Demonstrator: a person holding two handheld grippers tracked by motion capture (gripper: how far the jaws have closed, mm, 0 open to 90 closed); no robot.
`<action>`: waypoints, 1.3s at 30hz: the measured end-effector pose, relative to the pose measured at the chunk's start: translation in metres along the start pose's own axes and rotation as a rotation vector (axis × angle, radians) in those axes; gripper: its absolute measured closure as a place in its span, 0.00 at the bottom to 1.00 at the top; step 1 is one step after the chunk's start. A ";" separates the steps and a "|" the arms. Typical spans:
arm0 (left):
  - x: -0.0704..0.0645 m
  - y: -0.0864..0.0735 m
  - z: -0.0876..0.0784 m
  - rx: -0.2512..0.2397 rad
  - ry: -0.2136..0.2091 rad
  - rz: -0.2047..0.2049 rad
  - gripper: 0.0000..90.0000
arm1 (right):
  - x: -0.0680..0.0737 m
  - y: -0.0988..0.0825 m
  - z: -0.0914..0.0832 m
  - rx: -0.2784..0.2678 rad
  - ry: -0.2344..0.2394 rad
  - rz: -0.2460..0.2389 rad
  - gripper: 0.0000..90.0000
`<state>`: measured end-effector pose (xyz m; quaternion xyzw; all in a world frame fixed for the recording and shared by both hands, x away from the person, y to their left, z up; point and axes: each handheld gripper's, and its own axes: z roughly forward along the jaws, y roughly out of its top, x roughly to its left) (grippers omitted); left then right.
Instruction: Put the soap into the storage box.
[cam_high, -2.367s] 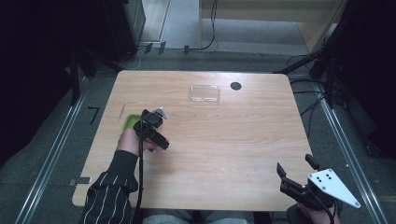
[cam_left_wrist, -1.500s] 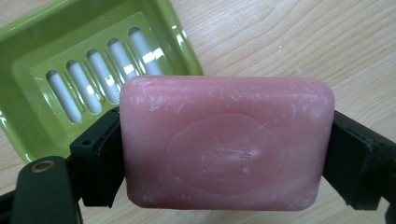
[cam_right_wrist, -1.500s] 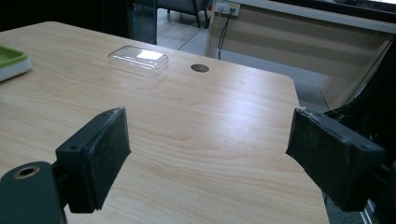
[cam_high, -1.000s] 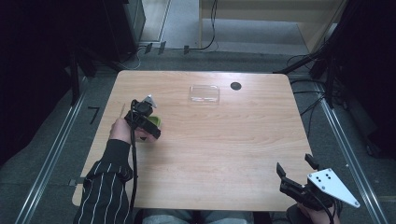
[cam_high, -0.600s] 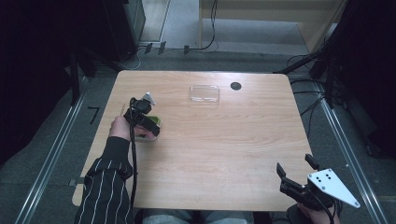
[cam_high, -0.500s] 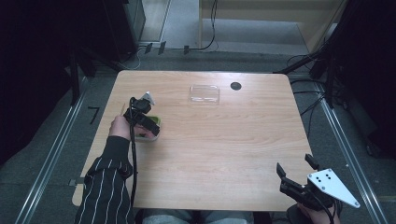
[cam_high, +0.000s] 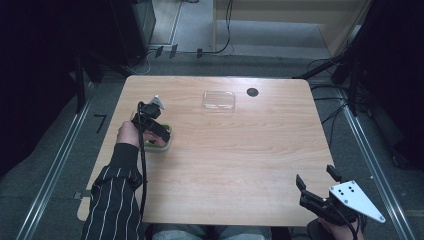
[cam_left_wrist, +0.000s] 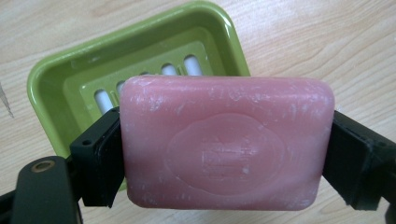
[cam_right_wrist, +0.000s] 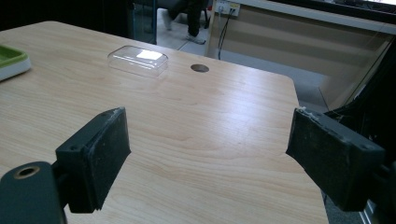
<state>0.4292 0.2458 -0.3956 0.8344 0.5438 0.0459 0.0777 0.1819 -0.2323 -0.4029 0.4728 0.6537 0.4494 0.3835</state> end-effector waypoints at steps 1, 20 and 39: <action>0.000 0.001 0.000 -0.003 0.001 0.003 0.15 | 0.000 0.000 0.000 0.000 0.000 0.000 0.15; 0.008 0.011 -0.003 -0.048 0.018 -0.054 0.15 | 0.000 0.000 0.000 0.000 0.000 -0.001 0.15; 0.022 0.009 0.014 -0.032 0.019 -0.117 0.15 | 0.000 0.000 0.000 0.000 0.000 0.000 0.15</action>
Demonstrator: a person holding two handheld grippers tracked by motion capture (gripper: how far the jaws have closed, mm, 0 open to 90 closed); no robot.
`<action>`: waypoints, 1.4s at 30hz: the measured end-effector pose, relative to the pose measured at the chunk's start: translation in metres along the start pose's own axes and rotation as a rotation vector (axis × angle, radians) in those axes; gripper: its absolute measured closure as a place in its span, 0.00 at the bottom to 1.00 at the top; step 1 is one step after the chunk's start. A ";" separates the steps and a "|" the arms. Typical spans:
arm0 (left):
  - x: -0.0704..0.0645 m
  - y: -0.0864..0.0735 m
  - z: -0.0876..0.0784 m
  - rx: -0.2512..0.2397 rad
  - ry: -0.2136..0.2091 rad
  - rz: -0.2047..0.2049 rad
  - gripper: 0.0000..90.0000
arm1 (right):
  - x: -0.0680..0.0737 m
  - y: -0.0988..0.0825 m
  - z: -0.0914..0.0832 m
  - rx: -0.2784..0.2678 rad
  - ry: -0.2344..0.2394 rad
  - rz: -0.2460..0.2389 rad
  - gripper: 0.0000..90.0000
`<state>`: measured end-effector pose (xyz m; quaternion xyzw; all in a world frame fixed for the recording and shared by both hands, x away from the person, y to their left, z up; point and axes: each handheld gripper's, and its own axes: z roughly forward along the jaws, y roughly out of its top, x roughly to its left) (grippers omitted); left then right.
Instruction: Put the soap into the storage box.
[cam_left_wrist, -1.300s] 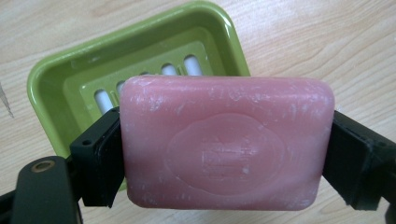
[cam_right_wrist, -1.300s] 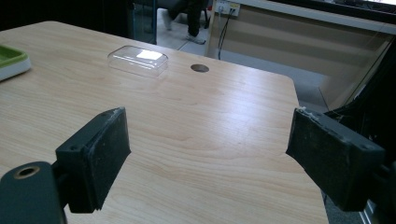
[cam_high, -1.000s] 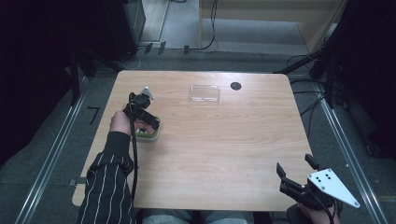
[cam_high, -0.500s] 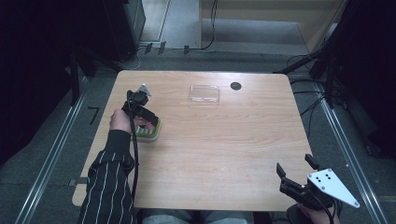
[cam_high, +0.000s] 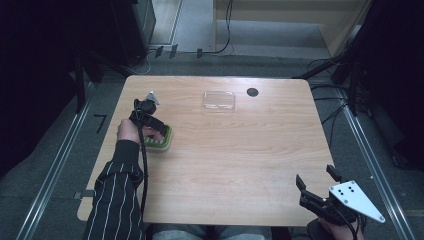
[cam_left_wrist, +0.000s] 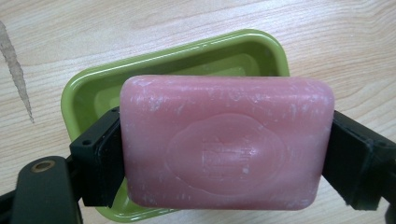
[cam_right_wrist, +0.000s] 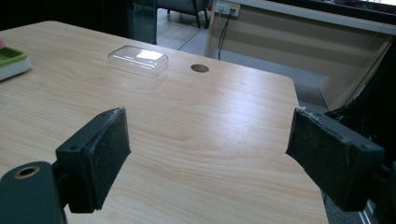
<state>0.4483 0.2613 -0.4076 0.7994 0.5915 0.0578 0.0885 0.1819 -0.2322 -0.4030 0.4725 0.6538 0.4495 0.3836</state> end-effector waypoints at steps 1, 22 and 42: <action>0.001 0.000 0.001 -0.001 -0.002 -0.004 0.15 | 0.000 0.000 0.000 0.000 0.000 0.000 0.15; 0.006 0.000 0.017 0.013 0.025 -0.060 0.15 | 0.000 0.000 0.000 -0.001 0.000 0.000 0.15; 0.008 0.000 0.027 0.019 0.048 -0.082 0.15 | 0.000 0.000 0.000 0.001 0.000 0.000 0.15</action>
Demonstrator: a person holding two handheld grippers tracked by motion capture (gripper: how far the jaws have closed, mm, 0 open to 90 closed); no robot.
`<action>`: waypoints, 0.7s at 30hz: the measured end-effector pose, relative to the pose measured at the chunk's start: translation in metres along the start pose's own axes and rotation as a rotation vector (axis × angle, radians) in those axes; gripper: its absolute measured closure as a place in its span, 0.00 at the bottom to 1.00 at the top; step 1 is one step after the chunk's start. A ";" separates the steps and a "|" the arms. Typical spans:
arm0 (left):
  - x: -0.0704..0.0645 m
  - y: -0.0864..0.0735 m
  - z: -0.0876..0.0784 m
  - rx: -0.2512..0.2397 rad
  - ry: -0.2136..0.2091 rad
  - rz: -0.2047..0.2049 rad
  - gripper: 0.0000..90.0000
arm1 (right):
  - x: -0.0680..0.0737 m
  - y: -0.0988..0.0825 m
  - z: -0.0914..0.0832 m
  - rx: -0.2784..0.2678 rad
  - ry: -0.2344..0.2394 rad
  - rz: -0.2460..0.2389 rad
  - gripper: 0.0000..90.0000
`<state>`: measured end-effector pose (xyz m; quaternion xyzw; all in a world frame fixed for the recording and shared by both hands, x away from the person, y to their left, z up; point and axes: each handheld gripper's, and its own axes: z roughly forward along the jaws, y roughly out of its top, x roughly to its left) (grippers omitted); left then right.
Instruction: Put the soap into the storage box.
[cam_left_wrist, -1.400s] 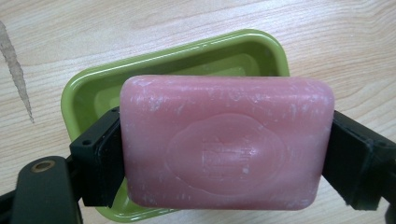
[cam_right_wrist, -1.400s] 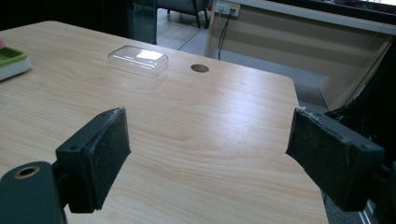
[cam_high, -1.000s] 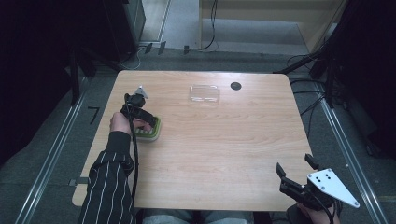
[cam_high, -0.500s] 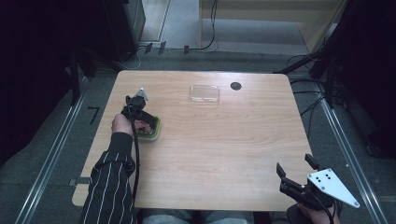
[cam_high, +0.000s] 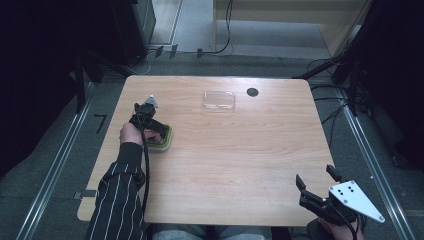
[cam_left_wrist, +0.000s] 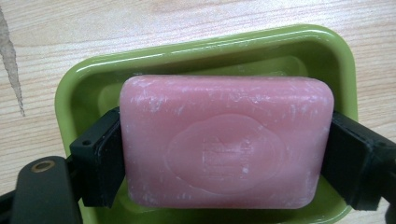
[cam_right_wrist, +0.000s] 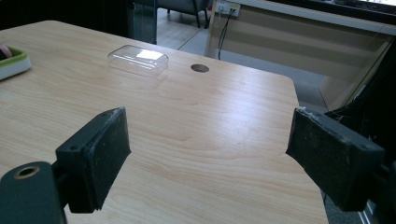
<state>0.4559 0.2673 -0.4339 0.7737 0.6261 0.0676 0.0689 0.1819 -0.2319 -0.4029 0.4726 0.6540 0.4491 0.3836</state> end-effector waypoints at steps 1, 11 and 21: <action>0.000 0.000 0.000 0.002 0.001 -0.002 0.15 | 0.000 0.000 0.000 0.000 -0.001 0.000 0.15; 0.001 0.000 0.002 0.005 0.005 -0.009 0.15 | 0.000 0.000 0.000 0.001 -0.001 -0.001 0.15; 0.001 0.000 0.002 0.003 0.003 -0.015 0.15 | 0.000 0.000 0.001 0.001 -0.001 -0.002 0.15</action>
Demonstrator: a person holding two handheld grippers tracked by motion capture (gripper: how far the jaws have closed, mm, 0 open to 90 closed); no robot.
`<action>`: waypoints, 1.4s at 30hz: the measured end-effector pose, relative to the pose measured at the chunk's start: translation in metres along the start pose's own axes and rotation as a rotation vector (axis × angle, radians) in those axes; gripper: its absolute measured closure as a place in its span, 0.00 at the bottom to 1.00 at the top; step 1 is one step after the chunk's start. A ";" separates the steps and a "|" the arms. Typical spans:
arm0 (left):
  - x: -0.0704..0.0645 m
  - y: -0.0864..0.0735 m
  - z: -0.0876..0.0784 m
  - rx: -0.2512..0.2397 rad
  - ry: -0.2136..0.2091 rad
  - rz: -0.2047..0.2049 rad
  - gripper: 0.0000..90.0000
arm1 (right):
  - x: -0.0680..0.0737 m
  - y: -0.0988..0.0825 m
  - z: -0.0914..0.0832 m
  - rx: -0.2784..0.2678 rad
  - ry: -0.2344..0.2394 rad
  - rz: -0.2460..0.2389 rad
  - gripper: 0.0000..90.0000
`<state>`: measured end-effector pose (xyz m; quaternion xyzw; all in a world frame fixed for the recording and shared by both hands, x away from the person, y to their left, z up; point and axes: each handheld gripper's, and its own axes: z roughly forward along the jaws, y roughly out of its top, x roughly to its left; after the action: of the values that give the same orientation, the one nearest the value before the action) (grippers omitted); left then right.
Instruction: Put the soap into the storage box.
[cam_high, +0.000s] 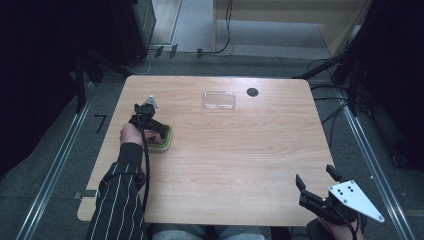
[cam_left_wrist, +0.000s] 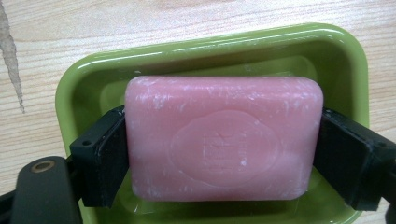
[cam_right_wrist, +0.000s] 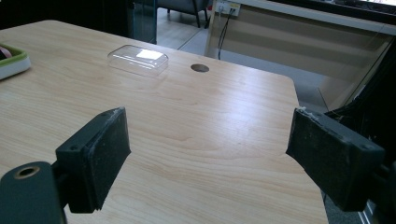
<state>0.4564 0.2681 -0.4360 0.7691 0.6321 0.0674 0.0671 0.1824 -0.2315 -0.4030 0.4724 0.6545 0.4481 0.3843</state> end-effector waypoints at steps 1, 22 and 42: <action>0.000 0.000 0.000 -0.001 0.000 -0.001 0.15 | 0.000 0.000 0.000 0.000 0.000 0.000 0.15; -0.008 -0.001 -0.018 -0.010 0.045 0.038 0.15 | -0.001 -0.001 -0.001 -0.001 -0.003 0.001 0.15; -0.016 -0.021 -0.049 -0.025 0.025 0.092 0.04 | -0.001 0.000 -0.002 -0.002 -0.004 0.001 0.15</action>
<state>0.4235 0.2578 -0.3918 0.7956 0.5958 0.0881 0.0656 0.1811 -0.2325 -0.4028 0.4732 0.6529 0.4482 0.3858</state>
